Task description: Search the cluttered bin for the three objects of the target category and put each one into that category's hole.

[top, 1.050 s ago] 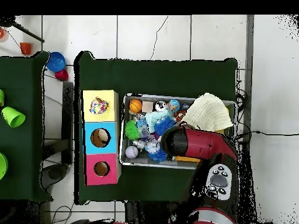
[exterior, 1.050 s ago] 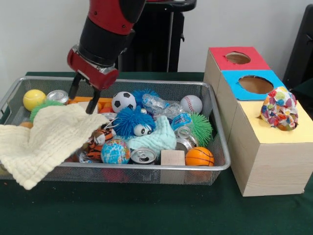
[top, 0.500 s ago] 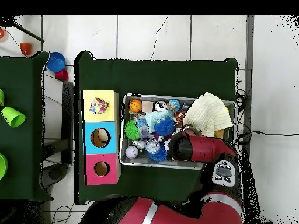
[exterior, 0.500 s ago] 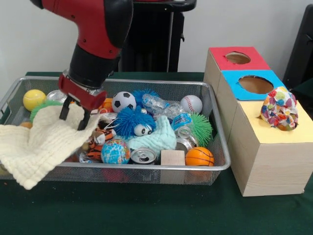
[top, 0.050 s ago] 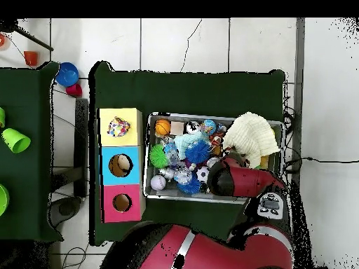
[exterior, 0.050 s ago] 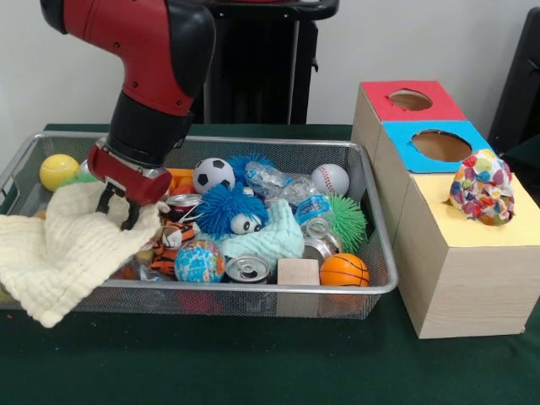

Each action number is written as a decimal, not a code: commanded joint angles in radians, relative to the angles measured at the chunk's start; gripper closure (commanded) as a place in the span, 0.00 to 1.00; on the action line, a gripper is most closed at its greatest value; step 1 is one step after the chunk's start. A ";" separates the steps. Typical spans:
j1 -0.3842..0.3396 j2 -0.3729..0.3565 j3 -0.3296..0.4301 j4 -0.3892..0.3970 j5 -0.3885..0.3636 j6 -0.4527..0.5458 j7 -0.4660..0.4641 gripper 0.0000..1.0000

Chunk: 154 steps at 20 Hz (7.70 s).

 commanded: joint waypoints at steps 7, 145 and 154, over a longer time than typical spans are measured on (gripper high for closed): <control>-0.037 0.156 0.192 -0.064 -0.003 0.211 -0.028 1.00; 0.020 -0.216 0.173 0.092 0.174 0.598 -0.008 0.00; -0.043 -0.106 0.166 0.019 0.047 0.401 -0.051 0.00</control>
